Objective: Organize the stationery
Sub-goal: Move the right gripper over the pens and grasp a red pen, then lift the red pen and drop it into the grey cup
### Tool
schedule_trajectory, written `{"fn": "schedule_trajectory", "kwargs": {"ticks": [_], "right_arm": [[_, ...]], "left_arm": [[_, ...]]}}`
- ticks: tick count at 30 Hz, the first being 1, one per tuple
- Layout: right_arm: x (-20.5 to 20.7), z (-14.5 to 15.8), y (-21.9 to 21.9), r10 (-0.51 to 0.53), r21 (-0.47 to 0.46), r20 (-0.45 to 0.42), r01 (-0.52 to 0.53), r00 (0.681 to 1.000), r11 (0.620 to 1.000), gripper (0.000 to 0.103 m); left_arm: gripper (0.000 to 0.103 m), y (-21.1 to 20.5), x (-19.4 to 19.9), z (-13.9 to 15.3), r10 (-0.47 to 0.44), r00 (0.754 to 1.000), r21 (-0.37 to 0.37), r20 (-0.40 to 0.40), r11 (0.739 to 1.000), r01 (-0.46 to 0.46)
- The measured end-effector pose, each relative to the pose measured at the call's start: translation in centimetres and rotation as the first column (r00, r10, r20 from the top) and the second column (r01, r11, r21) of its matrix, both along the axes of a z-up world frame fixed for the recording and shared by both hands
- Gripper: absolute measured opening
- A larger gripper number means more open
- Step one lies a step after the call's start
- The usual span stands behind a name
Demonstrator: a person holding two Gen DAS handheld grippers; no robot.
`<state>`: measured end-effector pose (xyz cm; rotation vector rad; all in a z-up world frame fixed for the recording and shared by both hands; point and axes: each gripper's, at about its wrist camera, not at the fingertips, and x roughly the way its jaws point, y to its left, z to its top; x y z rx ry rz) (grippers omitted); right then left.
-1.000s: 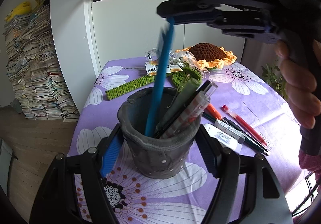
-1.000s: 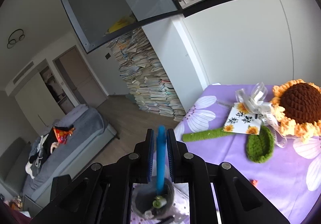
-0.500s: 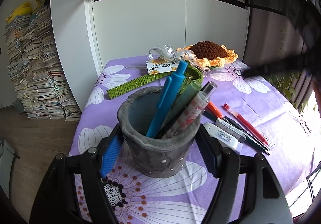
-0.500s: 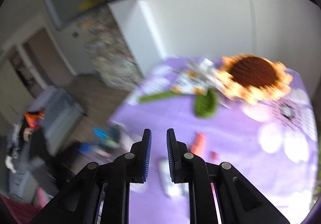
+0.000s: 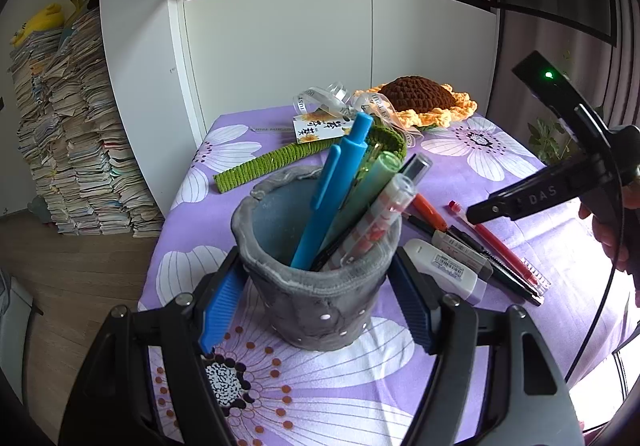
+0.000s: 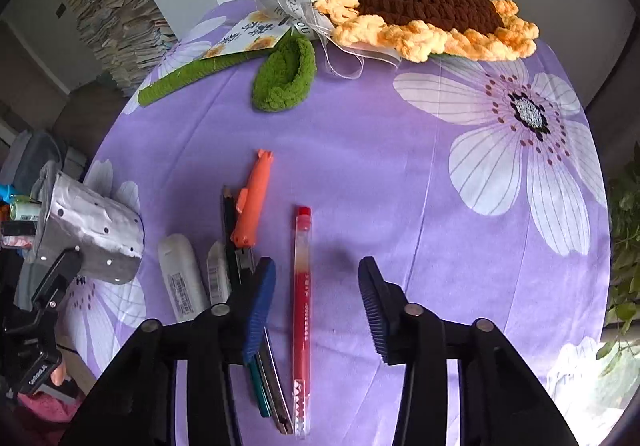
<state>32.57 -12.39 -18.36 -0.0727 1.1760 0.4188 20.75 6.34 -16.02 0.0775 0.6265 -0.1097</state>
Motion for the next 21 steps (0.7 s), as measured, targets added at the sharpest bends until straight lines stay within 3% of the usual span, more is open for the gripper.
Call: {"fn": "schedule_trajectory", "kwargs": {"ticks": [7, 9, 10, 16, 21], "right_arm": [[1.9, -0.6, 2.3, 0.041, -0.058, -0.004, -0.041, 0.999, 0.997, 0.045], [2.1, -1.0, 2.7, 0.045, -0.093, 0.006, -0.044, 0.999, 0.995, 0.033], [2.1, -1.0, 2.9, 0.052, -0.113, 0.020, -0.050, 0.998, 0.992, 0.011], [1.3, 0.6, 1.8, 0.028, -0.049, 0.040, -0.026, 0.999, 0.998, 0.010], [-1.1, 5.8, -0.1, -0.004, 0.039, 0.162, -0.002, 0.987, 0.999, 0.010]], "left_arm": [[0.070, -0.2, -0.1, -0.1, -0.010, 1.000, 0.016, 0.017, 1.000, 0.010], [0.070, -0.2, -0.2, -0.1, -0.018, 1.000, 0.017, 0.023, 1.000, 0.017], [0.070, -0.2, -0.2, -0.1, -0.026, 0.999, 0.013, 0.027, 1.000, 0.025], [0.070, -0.6, 0.1, -0.1, -0.095, 0.994, -0.006, 0.052, 0.995, 0.096], [0.070, -2.3, -0.1, -0.2, -0.189, 0.978, 0.026, 0.092, 0.982, 0.188]]}}
